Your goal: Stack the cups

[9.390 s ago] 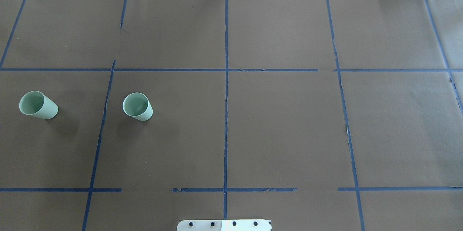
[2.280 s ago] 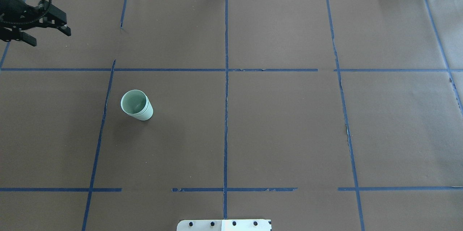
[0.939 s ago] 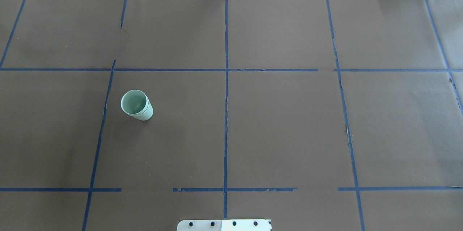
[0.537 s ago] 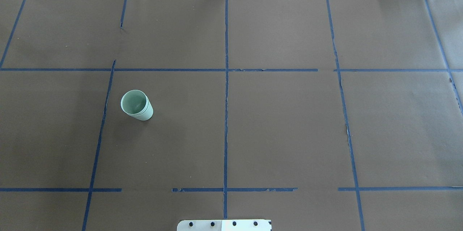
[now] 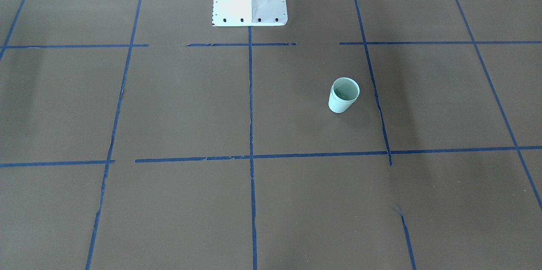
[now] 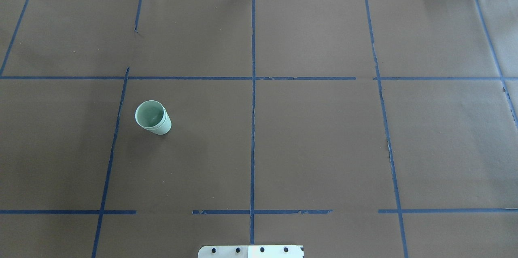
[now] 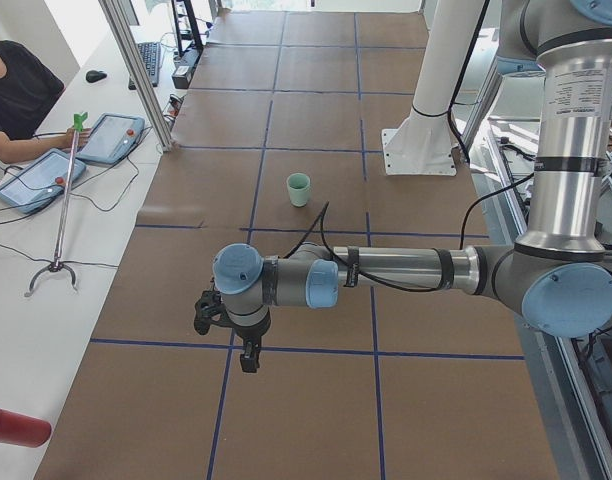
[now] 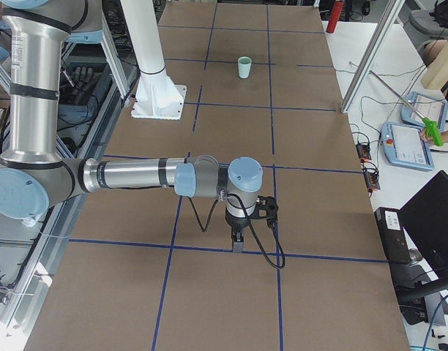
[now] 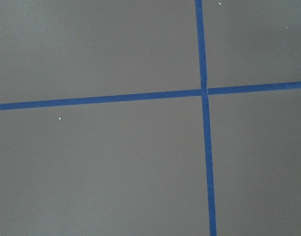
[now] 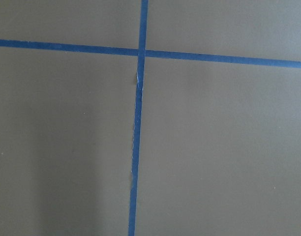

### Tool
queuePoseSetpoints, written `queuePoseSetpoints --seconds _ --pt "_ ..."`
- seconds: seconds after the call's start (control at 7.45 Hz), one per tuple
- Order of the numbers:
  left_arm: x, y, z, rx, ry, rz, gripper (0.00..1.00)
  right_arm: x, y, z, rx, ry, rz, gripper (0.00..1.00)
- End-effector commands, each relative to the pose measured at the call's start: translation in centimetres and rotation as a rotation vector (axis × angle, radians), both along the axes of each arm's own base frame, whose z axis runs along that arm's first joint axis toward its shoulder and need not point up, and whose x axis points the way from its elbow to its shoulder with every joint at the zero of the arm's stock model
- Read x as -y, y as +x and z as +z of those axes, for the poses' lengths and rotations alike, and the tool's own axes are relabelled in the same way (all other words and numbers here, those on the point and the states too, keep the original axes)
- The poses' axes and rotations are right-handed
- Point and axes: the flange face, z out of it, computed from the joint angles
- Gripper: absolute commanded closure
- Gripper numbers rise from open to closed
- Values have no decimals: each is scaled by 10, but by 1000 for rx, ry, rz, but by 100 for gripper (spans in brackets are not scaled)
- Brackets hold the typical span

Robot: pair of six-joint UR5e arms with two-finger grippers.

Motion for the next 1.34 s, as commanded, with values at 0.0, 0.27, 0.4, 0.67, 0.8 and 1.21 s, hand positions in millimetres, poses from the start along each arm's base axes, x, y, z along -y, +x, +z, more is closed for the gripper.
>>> queuePoseSetpoints --seconds 0.0,0.27,0.4,0.67,0.8,1.21 --pt "1 1 3 -1 0 -5 0 0 0 0 0 -1 0 0" --pt "2 1 0 -1 4 -5 0 0 0 0 0 -1 0 0" --pt "2 0 0 0 6 -6 0 0 0 0 0 0 0 0" --pt "2 0 -2 0 7 -6 0 0 0 0 0 0 0 0" --pt "2 0 -3 -1 11 -5 0 0 0 0 0 0 0 0" --pt "2 0 -5 1 20 -1 0 0 0 0 0 0 0 0"
